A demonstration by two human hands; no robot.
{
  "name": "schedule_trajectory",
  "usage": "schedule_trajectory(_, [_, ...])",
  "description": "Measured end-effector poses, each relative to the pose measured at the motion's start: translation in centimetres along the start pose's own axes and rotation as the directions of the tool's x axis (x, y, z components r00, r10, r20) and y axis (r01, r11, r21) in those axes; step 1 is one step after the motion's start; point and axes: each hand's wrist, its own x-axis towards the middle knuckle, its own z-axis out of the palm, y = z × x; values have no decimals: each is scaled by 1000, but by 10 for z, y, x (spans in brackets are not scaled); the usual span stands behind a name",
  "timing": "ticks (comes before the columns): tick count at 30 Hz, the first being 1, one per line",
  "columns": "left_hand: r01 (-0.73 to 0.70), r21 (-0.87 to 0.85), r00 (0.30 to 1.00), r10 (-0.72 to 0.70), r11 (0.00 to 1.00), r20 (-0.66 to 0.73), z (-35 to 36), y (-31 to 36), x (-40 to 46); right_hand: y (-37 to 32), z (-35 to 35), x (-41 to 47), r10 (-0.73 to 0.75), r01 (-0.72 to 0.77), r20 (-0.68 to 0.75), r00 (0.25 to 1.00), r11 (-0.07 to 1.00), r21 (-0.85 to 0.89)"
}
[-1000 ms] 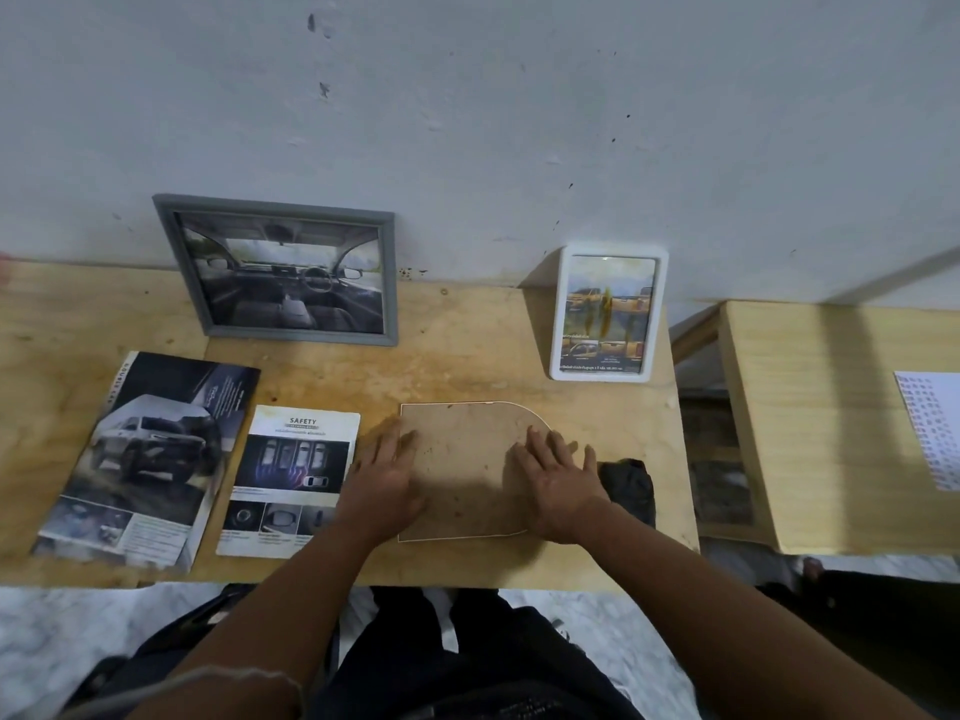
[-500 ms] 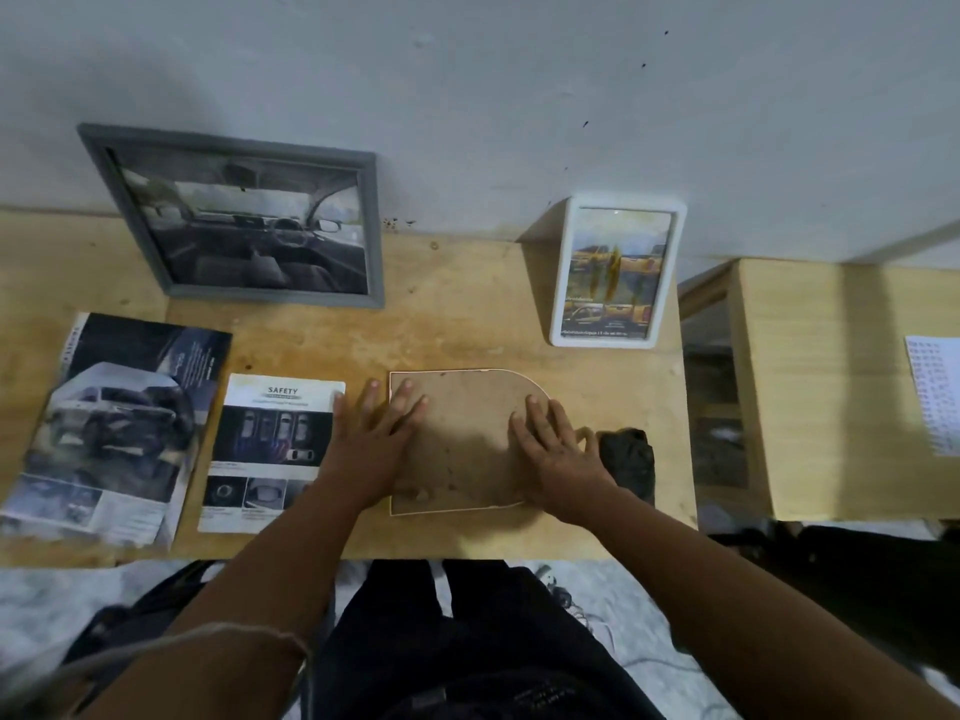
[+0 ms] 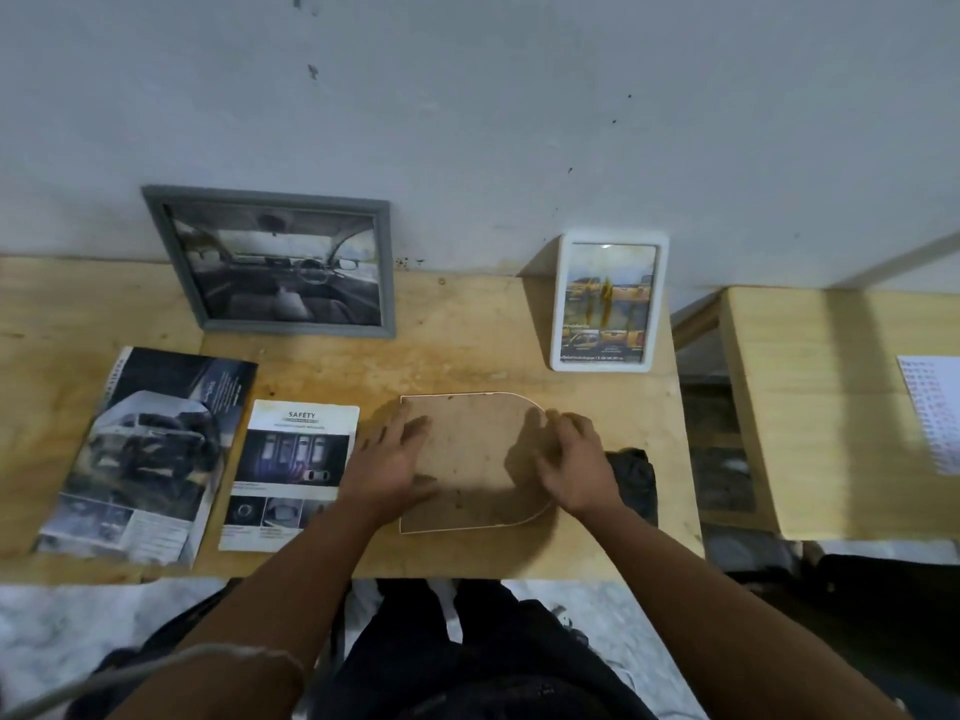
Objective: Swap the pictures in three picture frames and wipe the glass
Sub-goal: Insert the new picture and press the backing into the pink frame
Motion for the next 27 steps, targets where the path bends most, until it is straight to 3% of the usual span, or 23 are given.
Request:
schedule_trajectory(2, [82, -139, 996, -84, 987, -10, 6, 13, -13, -1, 1, -3, 182, -168, -77, 980, 974, 154])
schedule_trajectory(4, [99, -231, 995, -102, 968, -3, 17, 21, -24, -1, 5, -7, 275, -252, -33, 961, 917, 310])
schedule_trajectory(11, [-57, -123, 998, 59, 991, 7, 45, 7, -37, 9, 2, -8, 484, -426, 64, 873, 689, 586])
schedule_trajectory(16, [-56, -127, 998, 53, 990, -26, 20, 18, -38, -1, -37, 4, 471, -460, 227, 852, 468, 754])
schedule_trajectory(20, [-210, -108, 944, 172, 972, -283, -22, 26, -30, -11, -71, 18, 325, -362, 251, 912, 346, 866])
schedule_trajectory(22, [-245, -184, 911, 161, 952, -381, -44, 34, -25, -10, -82, 21, 307, -317, 200, 931, 402, 859])
schedule_trajectory(23, [-241, -218, 896, 131, 946, -425, -53, 38, -23, -7, -85, 23, 328, -293, 140, 934, 483, 825])
schedule_trajectory(25, [-210, -300, 870, 38, 931, -491, -69, 46, -20, 7, -84, 24, 381, -272, -20, 924, 695, 665])
schedule_trajectory(27, [-149, -495, 886, -107, 856, -452, -74, 51, -18, 26, -79, 17, 417, -328, -109, 902, 829, 453])
